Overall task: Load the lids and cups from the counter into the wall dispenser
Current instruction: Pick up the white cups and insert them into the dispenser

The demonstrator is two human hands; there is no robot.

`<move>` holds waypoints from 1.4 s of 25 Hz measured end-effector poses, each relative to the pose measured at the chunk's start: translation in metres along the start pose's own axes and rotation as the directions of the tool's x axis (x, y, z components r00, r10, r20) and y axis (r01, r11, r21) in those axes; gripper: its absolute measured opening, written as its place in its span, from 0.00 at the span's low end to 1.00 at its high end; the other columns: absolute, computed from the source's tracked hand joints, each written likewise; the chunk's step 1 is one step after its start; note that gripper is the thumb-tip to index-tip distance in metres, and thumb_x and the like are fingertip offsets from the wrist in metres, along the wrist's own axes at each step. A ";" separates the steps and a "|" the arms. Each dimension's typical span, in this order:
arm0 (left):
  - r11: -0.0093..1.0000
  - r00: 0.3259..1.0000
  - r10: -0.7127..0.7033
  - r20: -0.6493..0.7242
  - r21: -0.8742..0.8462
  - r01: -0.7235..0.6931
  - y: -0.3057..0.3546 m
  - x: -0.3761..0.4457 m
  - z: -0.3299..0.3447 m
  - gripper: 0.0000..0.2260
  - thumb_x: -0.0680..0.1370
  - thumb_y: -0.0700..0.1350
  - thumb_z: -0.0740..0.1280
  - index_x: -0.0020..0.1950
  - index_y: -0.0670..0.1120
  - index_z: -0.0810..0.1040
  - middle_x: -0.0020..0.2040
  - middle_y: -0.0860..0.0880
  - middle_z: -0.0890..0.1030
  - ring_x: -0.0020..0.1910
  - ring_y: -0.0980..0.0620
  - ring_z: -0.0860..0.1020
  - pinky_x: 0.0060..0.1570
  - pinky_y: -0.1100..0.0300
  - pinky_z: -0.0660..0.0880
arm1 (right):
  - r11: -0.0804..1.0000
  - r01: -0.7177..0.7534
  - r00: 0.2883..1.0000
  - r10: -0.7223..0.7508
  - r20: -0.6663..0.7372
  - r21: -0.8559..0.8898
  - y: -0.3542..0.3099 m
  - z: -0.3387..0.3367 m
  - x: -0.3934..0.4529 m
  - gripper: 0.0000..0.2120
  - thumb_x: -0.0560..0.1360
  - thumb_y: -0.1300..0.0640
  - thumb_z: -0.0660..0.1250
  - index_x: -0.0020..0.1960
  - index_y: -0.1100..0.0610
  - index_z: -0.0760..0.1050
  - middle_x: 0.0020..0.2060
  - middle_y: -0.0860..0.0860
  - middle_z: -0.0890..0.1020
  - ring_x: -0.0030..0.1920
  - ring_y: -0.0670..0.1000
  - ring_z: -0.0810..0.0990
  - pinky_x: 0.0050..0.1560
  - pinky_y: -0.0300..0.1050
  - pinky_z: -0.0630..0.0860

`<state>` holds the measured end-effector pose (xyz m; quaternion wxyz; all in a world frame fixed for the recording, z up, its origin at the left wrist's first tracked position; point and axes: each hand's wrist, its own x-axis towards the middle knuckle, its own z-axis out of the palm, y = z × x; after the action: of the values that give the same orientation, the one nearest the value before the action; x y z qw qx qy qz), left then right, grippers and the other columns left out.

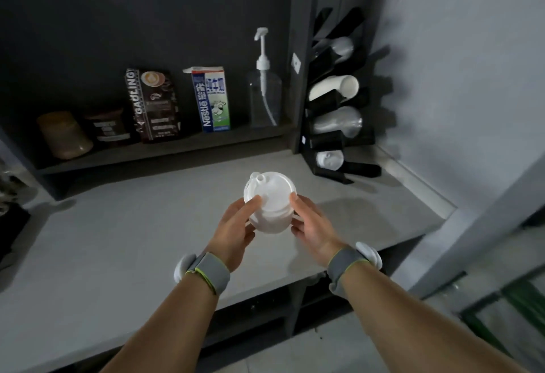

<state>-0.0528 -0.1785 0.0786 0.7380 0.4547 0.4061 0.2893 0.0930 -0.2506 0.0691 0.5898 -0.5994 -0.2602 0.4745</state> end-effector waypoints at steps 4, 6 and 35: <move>1.000 0.996 0.010 0.088 -0.026 -0.008 -0.004 0.011 0.058 0.17 0.77 0.56 0.66 0.64 0.53 0.75 0.61 0.48 0.78 0.63 0.45 0.75 0.66 0.52 0.66 | 0.998 0.029 0.999 -0.032 -0.038 -0.063 -0.022 -0.061 -0.006 0.09 0.75 0.41 0.65 0.52 0.42 0.75 0.57 0.47 0.79 0.60 0.51 0.76 0.61 0.46 0.70; 1.000 0.992 0.031 0.125 -0.001 -0.032 -0.005 0.020 0.083 0.18 0.77 0.55 0.66 0.65 0.53 0.74 0.62 0.50 0.78 0.63 0.47 0.74 0.65 0.53 0.66 | 0.997 0.038 0.998 -0.041 -0.046 -0.070 -0.029 -0.089 -0.003 0.10 0.76 0.43 0.64 0.55 0.43 0.75 0.57 0.47 0.79 0.59 0.51 0.77 0.63 0.46 0.70; 0.821 0.954 0.248 0.169 0.485 -0.300 -0.042 0.159 0.232 0.37 0.67 0.58 0.73 0.74 0.56 0.66 0.68 0.59 0.75 0.68 0.62 0.71 0.68 0.58 0.67 | 0.880 0.274 0.902 -0.096 0.421 -0.388 -0.097 -0.286 0.157 0.21 0.74 0.61 0.70 0.53 0.36 0.71 0.49 0.38 0.79 0.46 0.30 0.79 0.49 0.25 0.73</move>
<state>0.2295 -0.1703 0.0465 0.5625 0.6995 0.3610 0.2530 0.4330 -0.2285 0.0790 0.4194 -0.5820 -0.5293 0.4531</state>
